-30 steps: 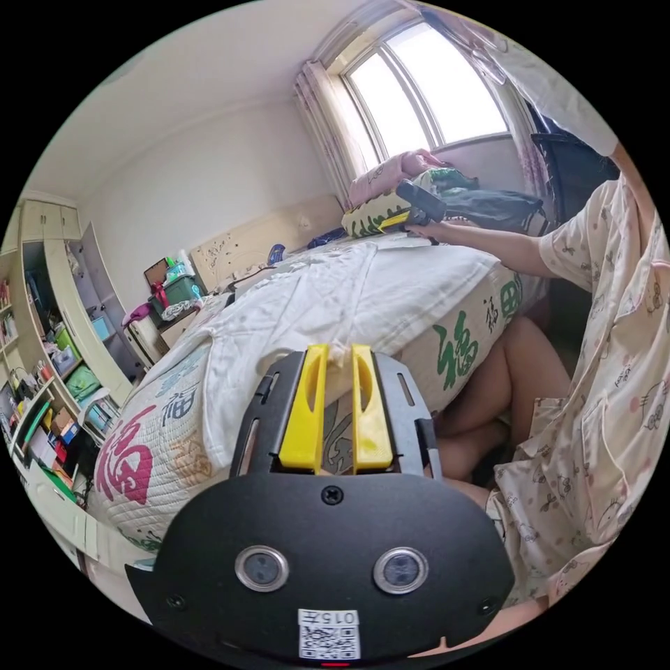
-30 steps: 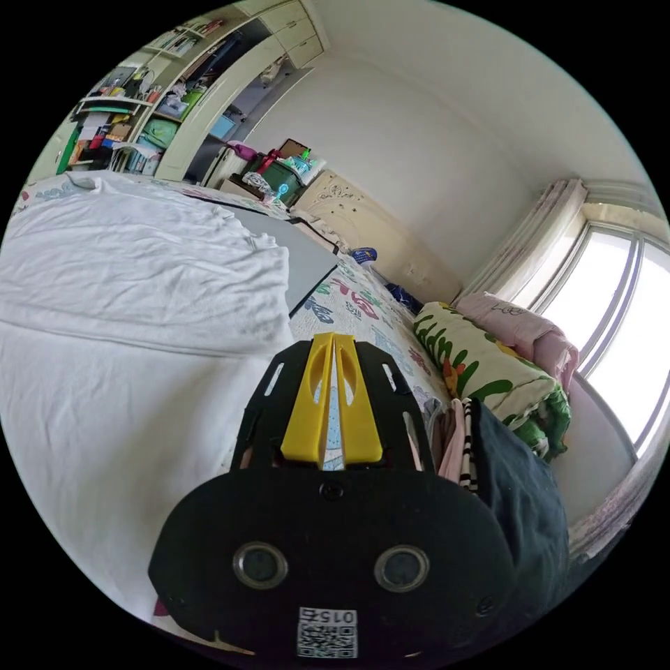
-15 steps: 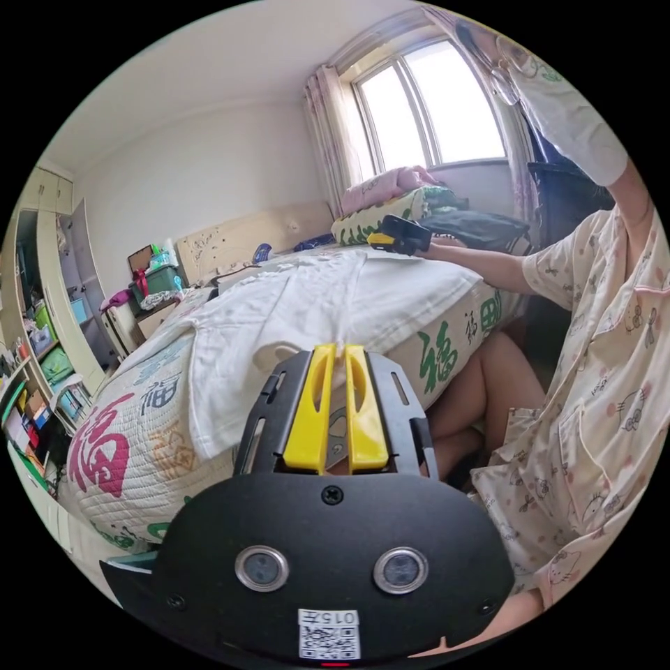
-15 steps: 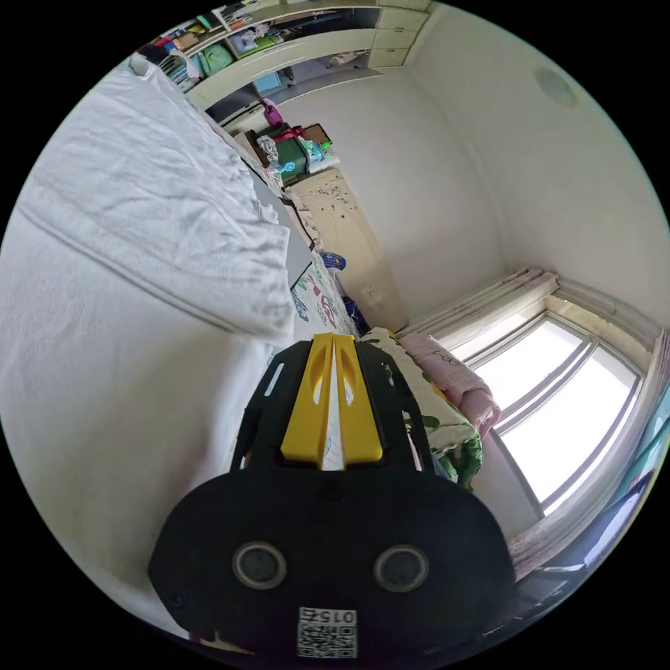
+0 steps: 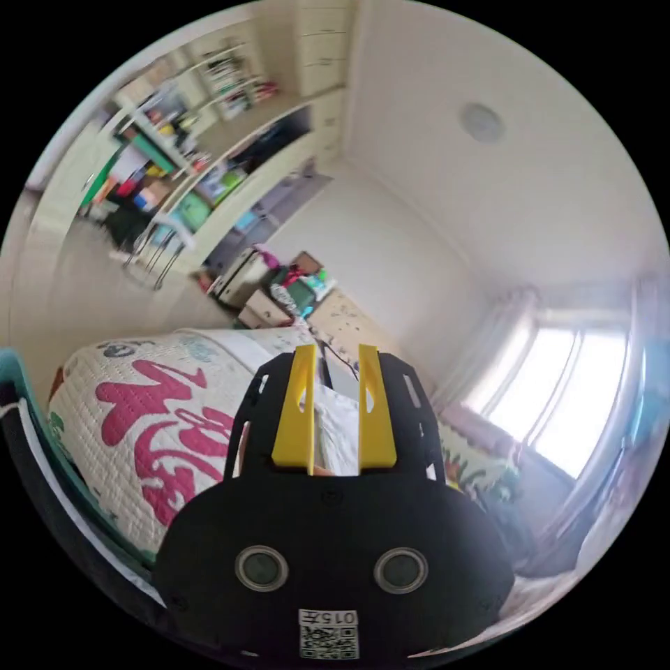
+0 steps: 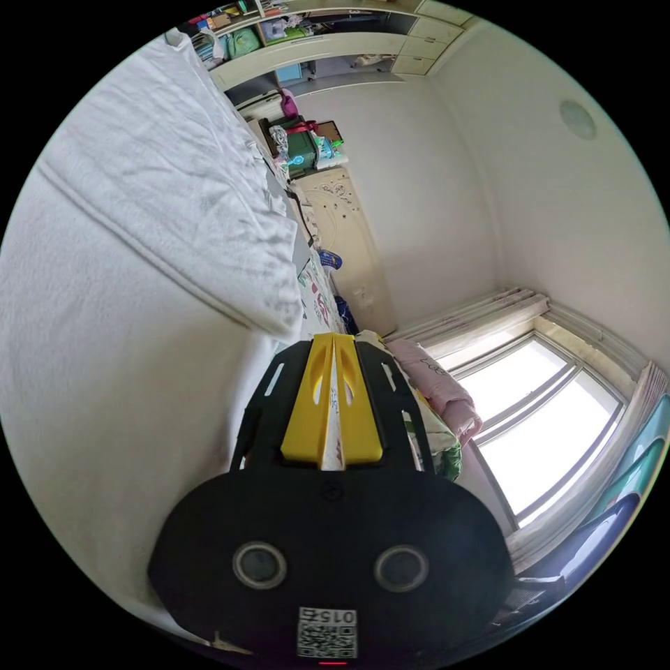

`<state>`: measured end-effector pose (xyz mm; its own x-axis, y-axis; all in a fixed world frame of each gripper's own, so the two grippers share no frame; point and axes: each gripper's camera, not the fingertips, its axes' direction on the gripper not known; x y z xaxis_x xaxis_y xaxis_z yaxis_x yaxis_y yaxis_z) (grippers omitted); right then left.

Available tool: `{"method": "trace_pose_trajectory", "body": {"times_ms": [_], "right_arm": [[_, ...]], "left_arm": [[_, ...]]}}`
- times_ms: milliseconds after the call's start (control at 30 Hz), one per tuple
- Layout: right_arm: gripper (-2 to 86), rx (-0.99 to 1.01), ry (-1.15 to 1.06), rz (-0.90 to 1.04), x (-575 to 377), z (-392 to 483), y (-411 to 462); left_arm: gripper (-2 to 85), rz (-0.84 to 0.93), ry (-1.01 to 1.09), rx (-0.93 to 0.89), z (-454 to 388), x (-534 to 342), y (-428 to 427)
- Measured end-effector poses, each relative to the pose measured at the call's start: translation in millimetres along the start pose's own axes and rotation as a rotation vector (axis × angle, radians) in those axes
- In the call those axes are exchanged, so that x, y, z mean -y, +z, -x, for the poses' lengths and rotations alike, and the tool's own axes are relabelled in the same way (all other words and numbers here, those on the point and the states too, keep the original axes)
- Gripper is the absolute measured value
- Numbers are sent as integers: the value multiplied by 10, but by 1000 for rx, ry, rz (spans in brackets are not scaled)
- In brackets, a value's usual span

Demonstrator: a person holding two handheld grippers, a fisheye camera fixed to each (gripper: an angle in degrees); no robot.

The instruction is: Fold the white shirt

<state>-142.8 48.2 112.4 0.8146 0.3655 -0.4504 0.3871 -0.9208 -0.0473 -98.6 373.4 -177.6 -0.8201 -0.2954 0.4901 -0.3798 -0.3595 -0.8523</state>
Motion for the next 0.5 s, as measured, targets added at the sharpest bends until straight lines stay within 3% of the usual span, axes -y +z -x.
{"method": "trace_pose_trajectory", "body": {"times_ms": [133,300,500], "right_arm": [[-10,35,2,18,-17,53,98],[-10,86,2,50,-23,108,210],[-10,128,18,93,-16,149,332]], "left_arm": [[133,237,-249,173,634,1008,1151],[136,276,-358,376,918,1576,1807],[128,309,-436,442,1127,1942,2343]]}}
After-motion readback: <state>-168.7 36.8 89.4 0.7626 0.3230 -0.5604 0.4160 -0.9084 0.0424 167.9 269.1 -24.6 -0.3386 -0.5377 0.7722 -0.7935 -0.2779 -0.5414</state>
